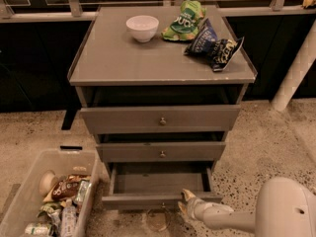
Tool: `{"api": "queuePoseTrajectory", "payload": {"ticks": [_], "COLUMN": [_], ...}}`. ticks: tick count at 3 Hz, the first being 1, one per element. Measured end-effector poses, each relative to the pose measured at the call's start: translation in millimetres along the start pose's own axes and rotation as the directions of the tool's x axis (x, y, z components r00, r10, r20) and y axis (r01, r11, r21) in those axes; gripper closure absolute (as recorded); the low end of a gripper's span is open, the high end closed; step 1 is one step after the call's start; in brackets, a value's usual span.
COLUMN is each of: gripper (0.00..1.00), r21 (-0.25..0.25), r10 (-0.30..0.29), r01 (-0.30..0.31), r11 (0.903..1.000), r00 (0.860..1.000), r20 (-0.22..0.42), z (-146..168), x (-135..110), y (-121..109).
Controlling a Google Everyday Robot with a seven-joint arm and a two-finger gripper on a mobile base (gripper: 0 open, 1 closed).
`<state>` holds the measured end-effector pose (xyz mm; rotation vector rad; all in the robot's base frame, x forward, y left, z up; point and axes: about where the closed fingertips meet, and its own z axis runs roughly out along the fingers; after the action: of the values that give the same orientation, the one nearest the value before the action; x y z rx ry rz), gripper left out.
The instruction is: Open bottom drawer
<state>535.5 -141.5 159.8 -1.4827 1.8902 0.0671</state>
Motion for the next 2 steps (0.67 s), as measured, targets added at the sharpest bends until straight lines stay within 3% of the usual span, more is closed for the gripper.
{"api": "queuePoseTrajectory", "payload": {"ticks": [2], "gripper": [1.00], "r21": [-0.021], "r10": [-0.007], "r01": [0.007], "r11": [0.9998], "r00": [1.000], "r20": [0.007], "z": [-0.8], "x": [-1.3], "y": [11.6]}}
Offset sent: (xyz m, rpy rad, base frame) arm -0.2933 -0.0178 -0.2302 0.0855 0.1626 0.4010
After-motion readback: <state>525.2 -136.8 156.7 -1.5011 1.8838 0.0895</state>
